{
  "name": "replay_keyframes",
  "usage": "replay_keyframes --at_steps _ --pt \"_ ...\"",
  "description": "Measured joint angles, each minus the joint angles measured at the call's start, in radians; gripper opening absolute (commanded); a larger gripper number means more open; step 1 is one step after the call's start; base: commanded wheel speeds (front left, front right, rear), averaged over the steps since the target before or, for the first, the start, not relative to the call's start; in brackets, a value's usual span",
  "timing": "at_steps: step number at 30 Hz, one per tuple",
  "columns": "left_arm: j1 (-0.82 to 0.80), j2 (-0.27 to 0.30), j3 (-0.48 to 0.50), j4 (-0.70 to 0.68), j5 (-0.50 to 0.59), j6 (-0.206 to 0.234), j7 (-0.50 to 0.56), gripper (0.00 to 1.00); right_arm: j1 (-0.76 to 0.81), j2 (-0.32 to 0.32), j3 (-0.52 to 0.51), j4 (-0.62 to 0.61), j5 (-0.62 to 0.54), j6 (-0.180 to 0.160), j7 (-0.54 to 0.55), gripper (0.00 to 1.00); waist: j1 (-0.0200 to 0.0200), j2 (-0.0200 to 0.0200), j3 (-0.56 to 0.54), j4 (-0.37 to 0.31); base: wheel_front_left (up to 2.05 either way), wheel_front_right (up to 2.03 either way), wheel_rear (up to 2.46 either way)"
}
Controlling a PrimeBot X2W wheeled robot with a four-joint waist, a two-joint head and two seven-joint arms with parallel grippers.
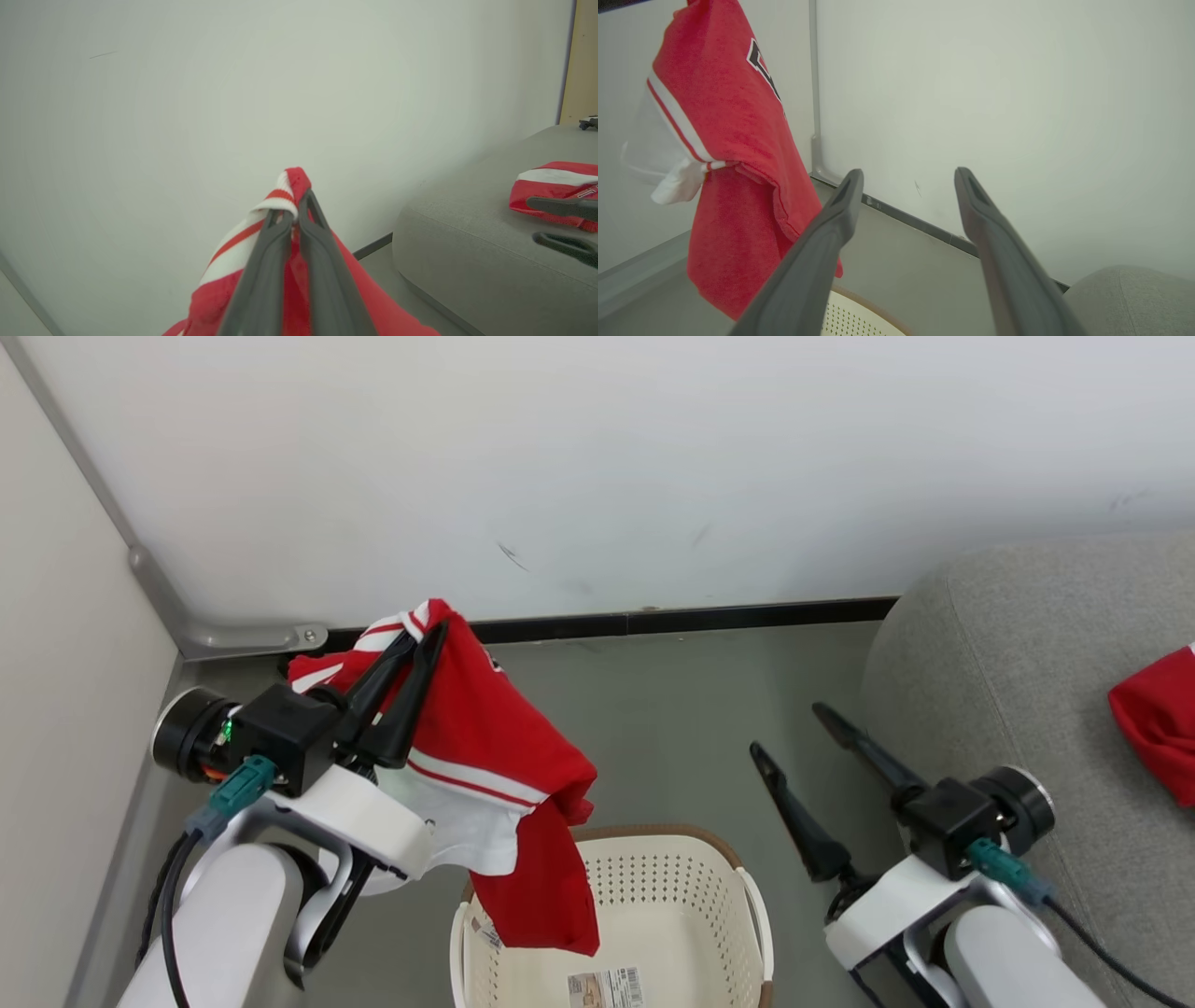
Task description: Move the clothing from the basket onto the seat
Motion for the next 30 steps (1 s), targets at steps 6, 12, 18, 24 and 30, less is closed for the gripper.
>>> replay_keyframes --at_steps 6,12,18,24,30 --pt "-0.045 -0.007 -0.016 -0.026 -0.016 -0.014 0.02 0.0 0.004 -0.027 0.085 0.007 0.006 0.0 0.025 1.0 0.0 0.0 -0.024 0.008 0.0 0.0 0.0" --pt "-0.067 -0.01 -0.032 -0.051 -0.025 -0.03 0.043 0.0 0.003 -0.056 0.195 0.011 0.011 0.0 0.044 1.0 0.0 0.0 -0.038 0.0 0.0 0.0 0.0" --pt "-0.084 -0.01 -0.04 -0.061 -0.034 -0.039 0.053 0.0 -0.02 -0.077 0.255 0.025 0.015 0.0 0.045 1.0 0.0 0.0 -0.042 -0.012 0.0 0.0 0.0" --pt "-0.092 -0.015 -0.058 -0.073 -0.043 -0.04 0.07 0.0 -0.076 -0.079 0.313 0.05 0.025 0.0 0.049 1.0 0.0 0.0 -0.046 -0.02 0.0 0.0 0.0" --pt "-0.113 -0.034 -0.087 -0.086 -0.051 -0.049 0.081 0.0 -0.117 -0.078 0.36 0.099 0.042 0.0 0.047 1.0 0.0 0.0 -0.049 -0.014 0.0 0.0 0.0"
